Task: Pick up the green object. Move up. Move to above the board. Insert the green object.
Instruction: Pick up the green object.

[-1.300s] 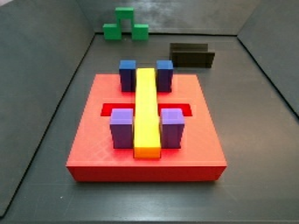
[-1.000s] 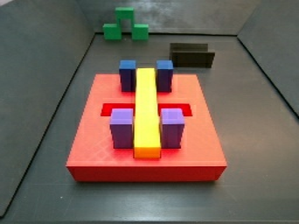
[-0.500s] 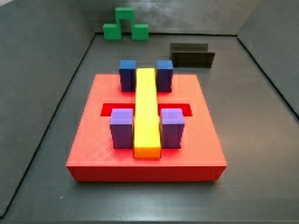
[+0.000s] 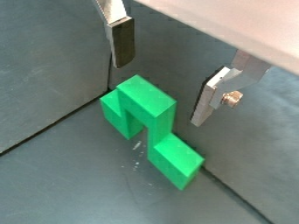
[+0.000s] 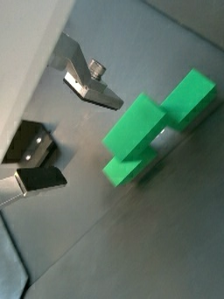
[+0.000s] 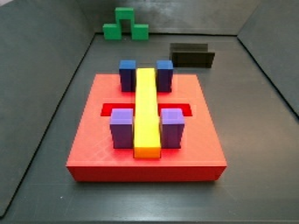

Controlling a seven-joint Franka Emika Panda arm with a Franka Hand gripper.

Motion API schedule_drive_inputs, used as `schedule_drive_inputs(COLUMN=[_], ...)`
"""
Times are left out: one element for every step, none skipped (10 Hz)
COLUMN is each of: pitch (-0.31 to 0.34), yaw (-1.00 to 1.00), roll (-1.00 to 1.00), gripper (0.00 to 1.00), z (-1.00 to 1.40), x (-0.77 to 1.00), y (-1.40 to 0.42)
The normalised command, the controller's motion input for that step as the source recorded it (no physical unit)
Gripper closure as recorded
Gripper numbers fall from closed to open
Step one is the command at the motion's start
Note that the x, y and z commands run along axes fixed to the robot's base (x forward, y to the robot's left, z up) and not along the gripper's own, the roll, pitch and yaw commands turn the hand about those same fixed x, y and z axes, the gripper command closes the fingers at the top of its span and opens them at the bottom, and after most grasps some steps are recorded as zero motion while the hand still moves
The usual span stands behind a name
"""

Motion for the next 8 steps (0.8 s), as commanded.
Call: schedule_drive_inputs(pitch=[-0.021,-0.011,-0.011,0.000,0.000,0.000,0.000,0.000], yaw=[-0.08,-0.04,-0.03,-0.05,-0.05,-0.04,-0.07,-0.11], roll=[0.21,0.13,0.10,0.14,0.17,0.17,0.18,0.15], gripper=[0.00,0.00,0.00,0.00,0.00,0.00,0.00,0.00], z=[-0.23,-0.24,-0.23,-0.24,-0.26,-0.28,-0.34,-0.33], x=[-0.33,-0.22,-0.15,-0.13,-0.17,-0.16,-0.09,-0.02], y=[0.00,0.02,0.04,0.09,0.13,0.21,0.31,0.39])
